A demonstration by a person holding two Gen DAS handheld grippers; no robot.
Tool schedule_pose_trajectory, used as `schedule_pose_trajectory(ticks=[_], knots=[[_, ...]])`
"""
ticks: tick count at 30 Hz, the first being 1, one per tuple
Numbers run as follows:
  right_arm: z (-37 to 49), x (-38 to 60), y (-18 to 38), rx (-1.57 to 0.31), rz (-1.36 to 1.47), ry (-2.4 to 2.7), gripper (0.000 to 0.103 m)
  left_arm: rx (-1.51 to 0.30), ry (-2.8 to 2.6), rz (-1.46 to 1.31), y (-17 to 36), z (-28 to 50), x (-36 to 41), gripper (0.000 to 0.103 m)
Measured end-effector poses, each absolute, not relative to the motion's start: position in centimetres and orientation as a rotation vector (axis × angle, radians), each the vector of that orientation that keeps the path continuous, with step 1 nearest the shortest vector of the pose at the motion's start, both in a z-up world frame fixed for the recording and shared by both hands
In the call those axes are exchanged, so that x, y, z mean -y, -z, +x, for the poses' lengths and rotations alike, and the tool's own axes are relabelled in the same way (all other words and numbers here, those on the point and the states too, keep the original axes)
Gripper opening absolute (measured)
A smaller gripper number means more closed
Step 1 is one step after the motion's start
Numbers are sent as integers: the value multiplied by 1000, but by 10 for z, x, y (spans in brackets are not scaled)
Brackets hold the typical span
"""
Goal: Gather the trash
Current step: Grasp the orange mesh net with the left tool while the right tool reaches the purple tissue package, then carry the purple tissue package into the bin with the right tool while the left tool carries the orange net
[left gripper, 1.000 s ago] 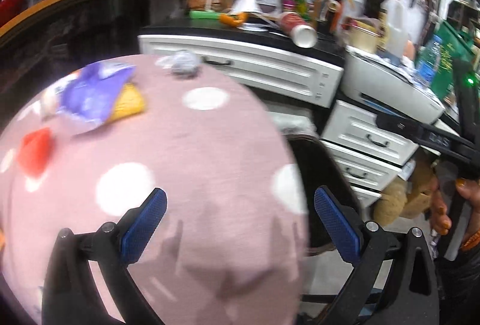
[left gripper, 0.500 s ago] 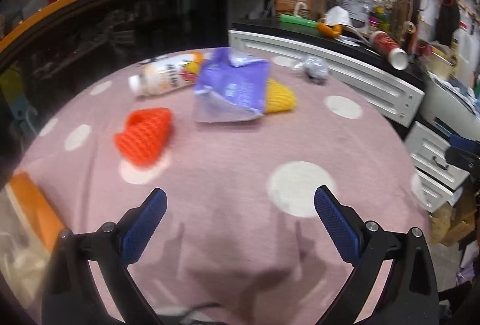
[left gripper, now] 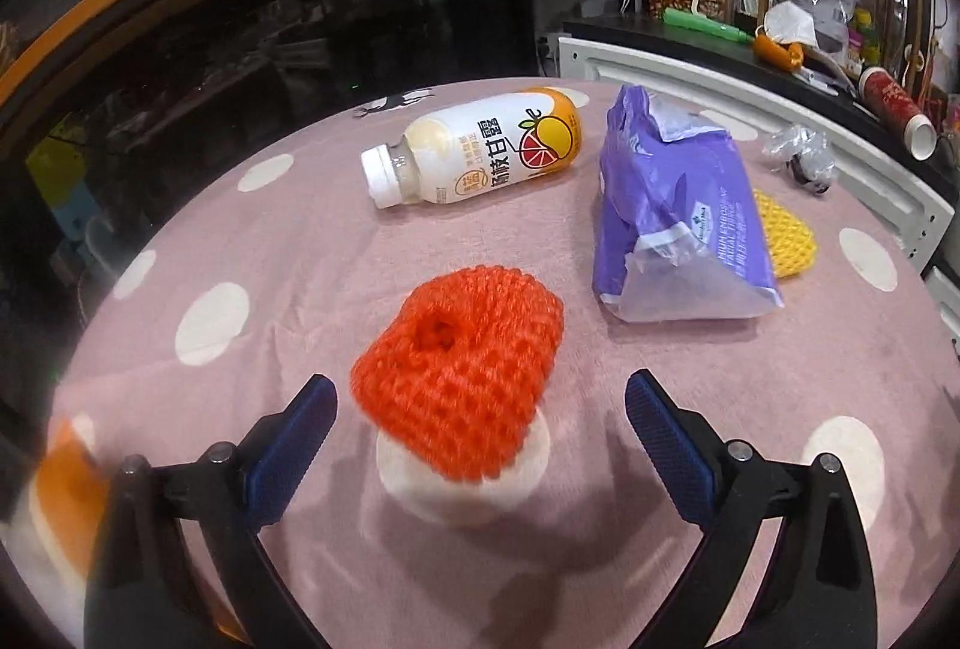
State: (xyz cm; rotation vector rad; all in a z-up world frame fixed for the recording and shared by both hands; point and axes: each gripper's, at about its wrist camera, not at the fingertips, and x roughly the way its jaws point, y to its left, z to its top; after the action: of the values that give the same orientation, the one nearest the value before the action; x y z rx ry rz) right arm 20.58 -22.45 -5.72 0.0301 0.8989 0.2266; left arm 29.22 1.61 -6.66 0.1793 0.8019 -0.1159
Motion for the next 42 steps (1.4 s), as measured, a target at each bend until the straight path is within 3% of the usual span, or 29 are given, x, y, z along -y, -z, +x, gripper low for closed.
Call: schedule_pose_trajectory(ticks=[4, 9, 12, 15, 20, 28, 30, 32, 35, 42], knots=[[220, 214, 61, -916, 29, -253, 93, -800, 130, 221, 70, 305, -6, 80], [242, 190, 65, -921, -20, -308, 93, -808, 106, 241, 73, 315, -6, 34], [255, 171, 70, -923, -68, -343, 93, -797, 107, 199, 66, 309, -16, 26], [270, 148, 76, -920, -128, -378, 91, -787, 104, 150, 58, 299, -29, 24], [299, 116, 87, -932, -200, -400, 75, -745, 92, 91, 44, 276, -47, 23], [336, 74, 112, -906, -402, -339, 73, -700, 92, 34, 31, 253, -58, 23], [343, 67, 122, -916, -466, -315, 64, -692, 94, 32, 30, 249, -58, 23], [347, 65, 129, -916, -513, -289, 37, -691, 99, 20, 30, 246, -59, 23], [343, 68, 125, -887, -512, -281, 17, -693, 106, 3, 31, 242, -59, 23], [309, 73, 94, -788, -500, -325, 9, -673, 110, -13, 29, 225, -58, 23]])
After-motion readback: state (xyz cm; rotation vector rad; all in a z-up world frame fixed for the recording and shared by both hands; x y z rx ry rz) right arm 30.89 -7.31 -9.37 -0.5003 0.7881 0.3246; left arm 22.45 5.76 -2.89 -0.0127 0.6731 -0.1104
